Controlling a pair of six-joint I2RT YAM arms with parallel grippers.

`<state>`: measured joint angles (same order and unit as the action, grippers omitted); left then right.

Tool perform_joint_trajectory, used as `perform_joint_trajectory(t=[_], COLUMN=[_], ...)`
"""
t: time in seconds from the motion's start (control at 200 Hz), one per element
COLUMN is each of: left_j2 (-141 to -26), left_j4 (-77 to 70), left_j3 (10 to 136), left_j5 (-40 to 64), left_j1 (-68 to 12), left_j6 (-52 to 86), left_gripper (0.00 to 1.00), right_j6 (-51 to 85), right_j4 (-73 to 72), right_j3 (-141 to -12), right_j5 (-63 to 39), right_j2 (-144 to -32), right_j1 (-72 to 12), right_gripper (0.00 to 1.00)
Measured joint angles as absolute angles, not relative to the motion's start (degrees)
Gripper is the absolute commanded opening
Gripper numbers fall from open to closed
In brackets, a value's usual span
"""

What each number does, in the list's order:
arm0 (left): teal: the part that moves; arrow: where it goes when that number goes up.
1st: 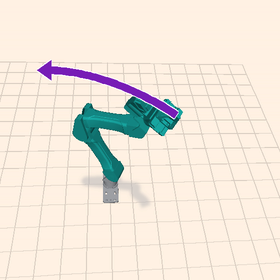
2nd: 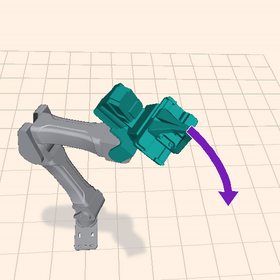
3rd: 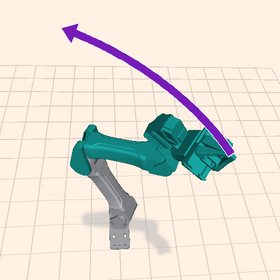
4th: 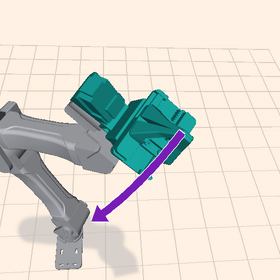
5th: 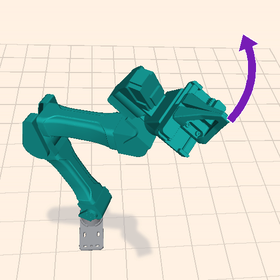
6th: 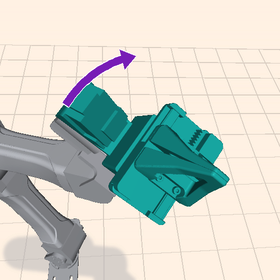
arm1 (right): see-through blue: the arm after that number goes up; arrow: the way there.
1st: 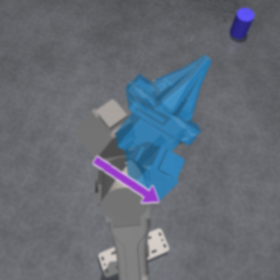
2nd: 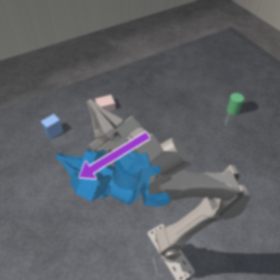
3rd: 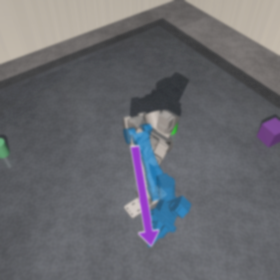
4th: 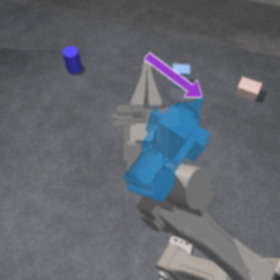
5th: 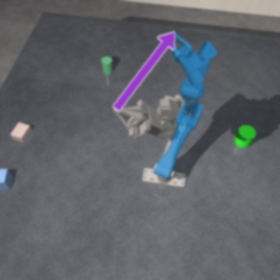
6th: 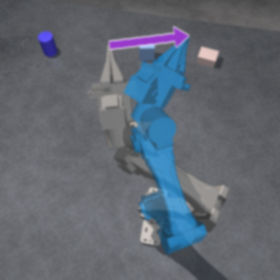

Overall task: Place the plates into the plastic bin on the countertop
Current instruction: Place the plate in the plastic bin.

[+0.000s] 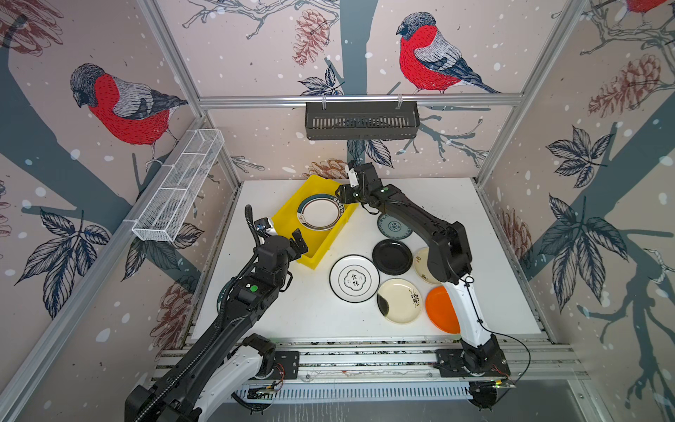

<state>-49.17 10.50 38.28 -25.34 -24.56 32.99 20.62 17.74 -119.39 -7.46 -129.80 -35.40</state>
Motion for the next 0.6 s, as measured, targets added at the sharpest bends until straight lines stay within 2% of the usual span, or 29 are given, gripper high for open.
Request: perform_joint_trajectory(t=[0.351,0.596], left_j2=[-52.18,-50.76], left_j4=[17.63,22.04], left_j3=[42.06,41.30], left_j5=[-25.61,-25.06], left_j1=[-22.70,-18.11], left_j6=[35.07,36.23], left_gripper=[0.97,0.97], right_j6=[20.64,21.34], right_j4=[8.43,4.47], right_j3=[-86.41,-72.75], right_j5=[-7.09,-16.80], right_j2=[-102.85,-95.20], right_j1=[-34.06,-34.48], right_gripper=[0.67,0.67])
